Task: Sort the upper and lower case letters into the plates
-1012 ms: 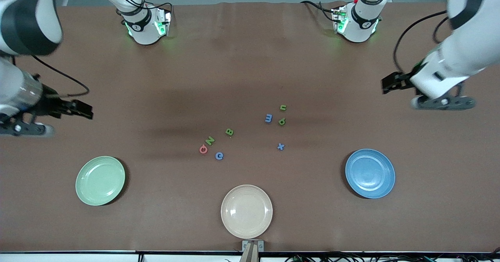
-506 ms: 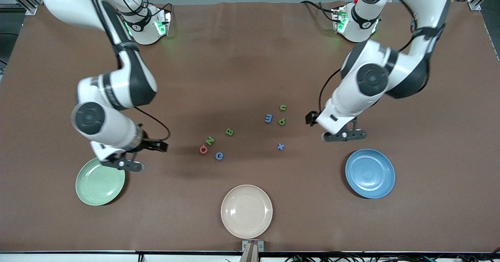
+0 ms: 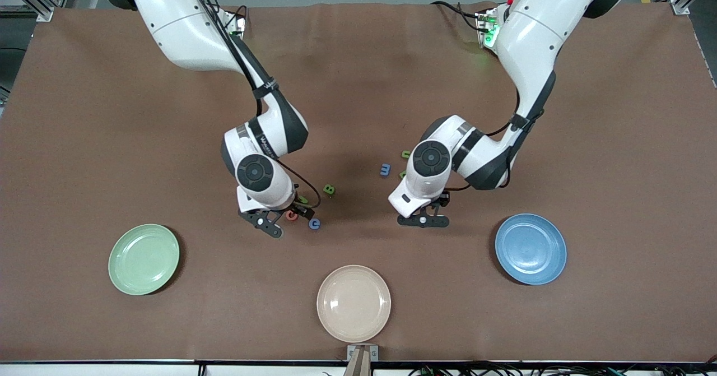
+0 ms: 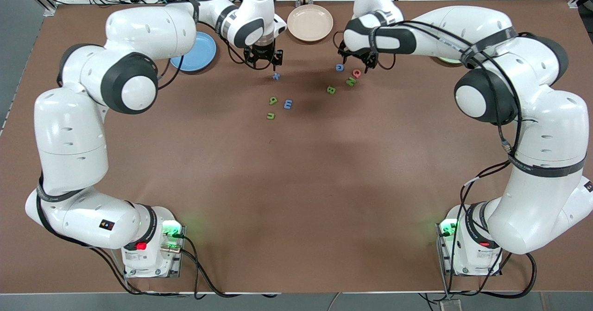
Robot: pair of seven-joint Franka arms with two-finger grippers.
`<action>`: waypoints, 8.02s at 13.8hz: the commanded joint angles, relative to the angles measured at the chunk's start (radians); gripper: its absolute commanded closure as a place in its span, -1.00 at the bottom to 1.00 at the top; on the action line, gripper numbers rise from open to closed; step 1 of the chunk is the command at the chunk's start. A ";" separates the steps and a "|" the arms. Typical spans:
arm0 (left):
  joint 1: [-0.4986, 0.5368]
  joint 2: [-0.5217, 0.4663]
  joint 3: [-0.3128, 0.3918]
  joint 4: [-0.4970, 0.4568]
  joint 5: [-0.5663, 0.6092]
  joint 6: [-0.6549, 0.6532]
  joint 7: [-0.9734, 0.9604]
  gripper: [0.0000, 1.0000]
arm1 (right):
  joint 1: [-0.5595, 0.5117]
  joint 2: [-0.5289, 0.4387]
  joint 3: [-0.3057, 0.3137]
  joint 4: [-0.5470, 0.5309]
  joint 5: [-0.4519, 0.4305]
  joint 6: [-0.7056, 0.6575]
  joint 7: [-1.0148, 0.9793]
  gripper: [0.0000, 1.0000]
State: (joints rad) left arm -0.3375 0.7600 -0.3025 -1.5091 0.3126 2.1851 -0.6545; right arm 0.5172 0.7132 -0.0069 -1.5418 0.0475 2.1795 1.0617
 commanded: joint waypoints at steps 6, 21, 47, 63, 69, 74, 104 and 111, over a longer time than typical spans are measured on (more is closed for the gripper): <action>-0.006 0.058 0.002 0.027 -0.055 0.050 0.211 -0.54 | 0.027 0.017 -0.010 -0.121 0.023 0.144 0.086 -0.76; 0.024 0.061 0.013 0.027 -0.061 0.130 0.239 1.00 | -0.098 -0.021 -0.022 -0.026 0.037 0.060 -0.260 0.99; 0.303 -0.156 -0.144 -0.198 -0.061 -0.047 -0.320 -0.85 | -0.165 0.034 0.018 0.066 -0.037 0.077 -0.324 -1.00; 0.097 -0.079 -0.141 -0.361 -0.059 0.228 -0.775 -0.17 | -0.037 0.035 0.016 -0.109 -0.038 0.203 -0.167 0.27; 0.097 -0.073 -0.139 -0.359 -0.059 0.228 -0.803 0.98 | -0.060 0.017 0.009 -0.069 -0.040 0.172 -0.181 0.98; 0.147 -0.184 -0.086 -0.336 -0.046 0.153 -0.737 0.99 | -0.195 0.014 0.010 0.077 -0.052 0.051 -0.307 0.97; 0.540 -0.358 -0.460 -0.683 0.065 0.255 -0.399 -0.98 | -0.215 0.017 0.019 0.097 -0.034 0.037 -0.403 -0.75; 0.405 -0.176 -0.457 -0.666 0.353 0.424 -0.399 -0.62 | -0.017 0.113 0.012 0.114 -0.057 0.273 -0.250 -0.76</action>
State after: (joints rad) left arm 0.0529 0.5311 -0.7587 -2.1880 0.6190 2.5672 -1.0660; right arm 0.4577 0.7915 0.0209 -1.4363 -0.0037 2.3967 0.7823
